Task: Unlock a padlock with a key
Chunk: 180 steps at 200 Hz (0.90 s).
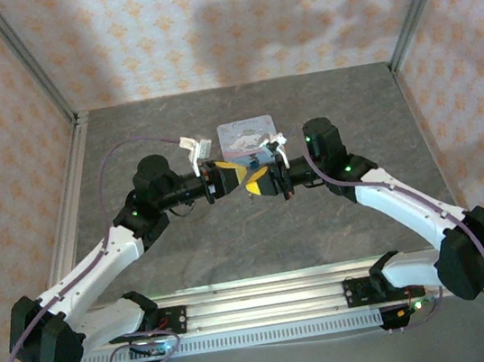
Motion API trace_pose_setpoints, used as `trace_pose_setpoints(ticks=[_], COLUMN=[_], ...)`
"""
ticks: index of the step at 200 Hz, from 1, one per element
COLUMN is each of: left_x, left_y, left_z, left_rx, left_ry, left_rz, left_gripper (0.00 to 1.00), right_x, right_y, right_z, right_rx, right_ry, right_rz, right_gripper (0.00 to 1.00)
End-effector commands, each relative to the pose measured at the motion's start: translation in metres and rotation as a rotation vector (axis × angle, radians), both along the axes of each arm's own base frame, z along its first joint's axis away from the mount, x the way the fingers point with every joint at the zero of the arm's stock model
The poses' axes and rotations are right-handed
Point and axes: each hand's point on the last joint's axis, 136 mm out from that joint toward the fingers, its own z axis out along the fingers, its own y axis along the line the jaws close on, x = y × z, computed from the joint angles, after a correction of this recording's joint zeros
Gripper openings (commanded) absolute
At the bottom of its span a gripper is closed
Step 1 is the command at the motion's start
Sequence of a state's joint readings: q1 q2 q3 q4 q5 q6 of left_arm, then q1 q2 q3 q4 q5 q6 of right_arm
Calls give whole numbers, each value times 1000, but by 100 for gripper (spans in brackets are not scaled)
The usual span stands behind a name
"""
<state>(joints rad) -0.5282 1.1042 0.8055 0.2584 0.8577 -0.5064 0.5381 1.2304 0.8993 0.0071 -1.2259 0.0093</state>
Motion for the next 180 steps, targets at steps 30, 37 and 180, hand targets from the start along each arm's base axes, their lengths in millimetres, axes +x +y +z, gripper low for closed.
trace_pose_setpoints(ticks=[30, 37, 180], left_x=[-9, -10, -13], left_y=[-2, -3, -6], left_z=[-7, -6, -9], left_rx=[27, 22, 16], left_ry=[0, -3, 17], left_rz=[-62, -69, -97], left_gripper=[30, 31, 0], right_x=[-7, -7, -5], right_y=[4, 4, 5], right_z=[26, 27, 31], right_rx=[55, 57, 65], right_ry=[-56, -56, -53], right_rz=[63, 65, 61], right_gripper=[0, 0, 0])
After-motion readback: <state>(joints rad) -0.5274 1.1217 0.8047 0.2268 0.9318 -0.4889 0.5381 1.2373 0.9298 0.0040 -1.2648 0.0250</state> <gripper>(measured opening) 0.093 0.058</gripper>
